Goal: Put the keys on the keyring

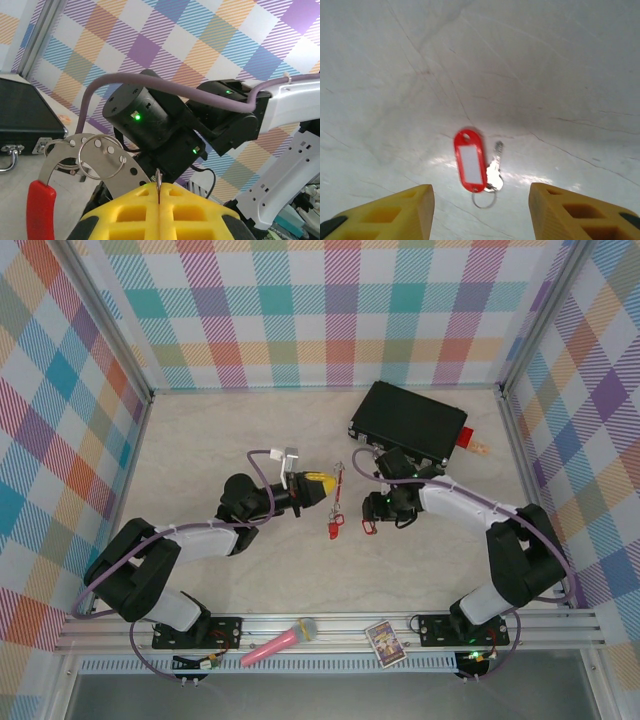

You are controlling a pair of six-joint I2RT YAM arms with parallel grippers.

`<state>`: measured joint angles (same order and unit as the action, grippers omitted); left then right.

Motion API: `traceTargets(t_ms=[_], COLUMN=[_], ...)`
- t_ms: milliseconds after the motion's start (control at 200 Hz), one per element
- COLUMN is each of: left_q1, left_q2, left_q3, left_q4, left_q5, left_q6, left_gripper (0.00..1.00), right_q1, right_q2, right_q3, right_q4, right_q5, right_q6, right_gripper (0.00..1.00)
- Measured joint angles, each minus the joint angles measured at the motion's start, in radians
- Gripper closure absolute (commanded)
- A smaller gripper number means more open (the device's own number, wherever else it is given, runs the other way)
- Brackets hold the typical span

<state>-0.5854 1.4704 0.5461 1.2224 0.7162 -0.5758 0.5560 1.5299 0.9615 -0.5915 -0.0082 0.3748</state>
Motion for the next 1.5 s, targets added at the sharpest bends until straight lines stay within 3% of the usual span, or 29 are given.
traceTargets(t_ms=[220, 495, 955, 1500], left_q1=[0.000, 0.000, 0.000, 0.000], left_q2=[0.000, -0.013, -0.163, -0.160], left_q3=[-0.011, -0.052, -0.097, -0.099], left_q4=[0.002, -0.019, -0.126, -0.117], left_q5=[-0.002, -0.004, -0.089, -0.086], left_q6=[0.005, 0.022, 0.122, 0.129], left_gripper=[1.00, 1.00, 1.00, 1.00], right_q1=[0.144, 0.208, 0.218, 0.218], right_q2=[0.029, 0.102, 0.163, 0.200], right_q3=[0.048, 0.057, 0.088, 0.090], right_q4=[-0.111, -0.174, -0.187, -0.170], right_q5=[0.178, 0.285, 0.262, 0.270], right_q6=[-0.200, -0.346, -0.414, -0.417], right_gripper=[0.57, 0.54, 0.60, 0.65])
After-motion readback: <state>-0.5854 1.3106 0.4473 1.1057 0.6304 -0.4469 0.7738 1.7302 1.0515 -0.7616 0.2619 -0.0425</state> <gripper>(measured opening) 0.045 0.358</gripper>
